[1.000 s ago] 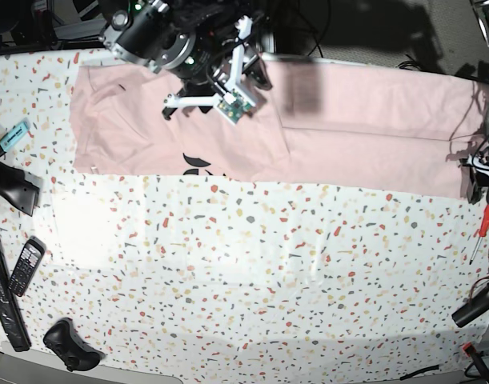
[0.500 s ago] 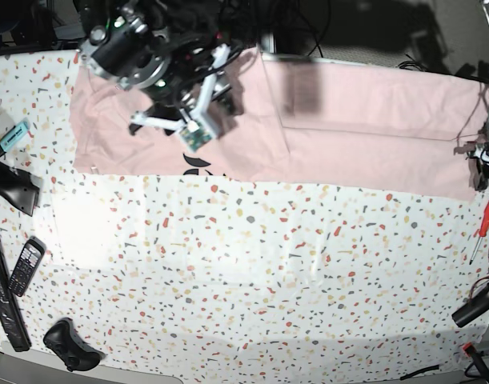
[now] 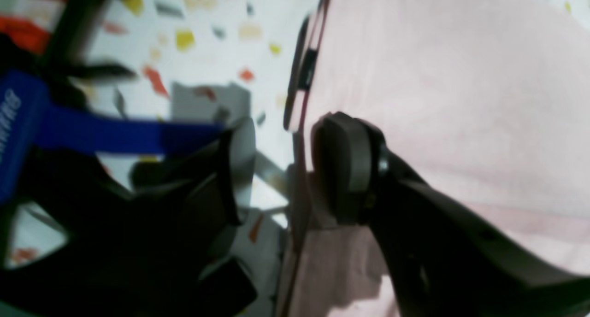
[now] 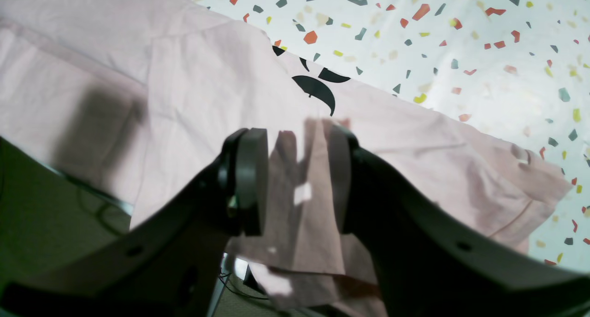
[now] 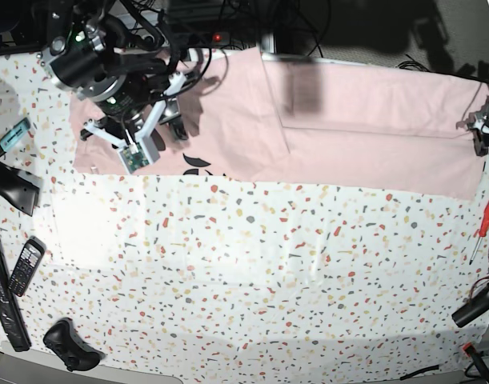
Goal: Fold the T-shirt properly
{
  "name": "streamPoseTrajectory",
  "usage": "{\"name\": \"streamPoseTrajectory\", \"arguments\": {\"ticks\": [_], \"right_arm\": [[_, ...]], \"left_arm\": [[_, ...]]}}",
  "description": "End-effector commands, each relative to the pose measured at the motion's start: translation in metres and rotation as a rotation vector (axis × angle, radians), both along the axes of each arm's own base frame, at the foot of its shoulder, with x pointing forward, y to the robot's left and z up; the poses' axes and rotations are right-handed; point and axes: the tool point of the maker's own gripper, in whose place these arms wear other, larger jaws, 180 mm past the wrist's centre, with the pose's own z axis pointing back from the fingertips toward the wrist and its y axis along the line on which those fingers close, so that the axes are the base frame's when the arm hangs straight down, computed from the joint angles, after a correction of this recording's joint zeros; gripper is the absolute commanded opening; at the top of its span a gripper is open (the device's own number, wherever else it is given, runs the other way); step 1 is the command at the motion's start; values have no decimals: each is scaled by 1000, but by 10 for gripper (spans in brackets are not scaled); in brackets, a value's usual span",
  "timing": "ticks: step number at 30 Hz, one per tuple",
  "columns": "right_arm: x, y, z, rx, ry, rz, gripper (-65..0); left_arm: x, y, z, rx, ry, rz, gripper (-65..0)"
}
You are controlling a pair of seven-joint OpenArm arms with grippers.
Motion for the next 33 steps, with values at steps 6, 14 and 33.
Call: {"name": "streamPoseTrajectory", "arguments": {"ticks": [6,14,33], "right_arm": [[4,2,10,14,-39,5,-434],[4,2,10,14,-40,5,-434],[8,4,13,35,-68,6,-434]], "left_arm": [[1,-19,-2,-87,-17,-75,-396],[0,-54,-1,-177,-34,-227,-416],[24,14,54,22,-220,-40,-650]]}}
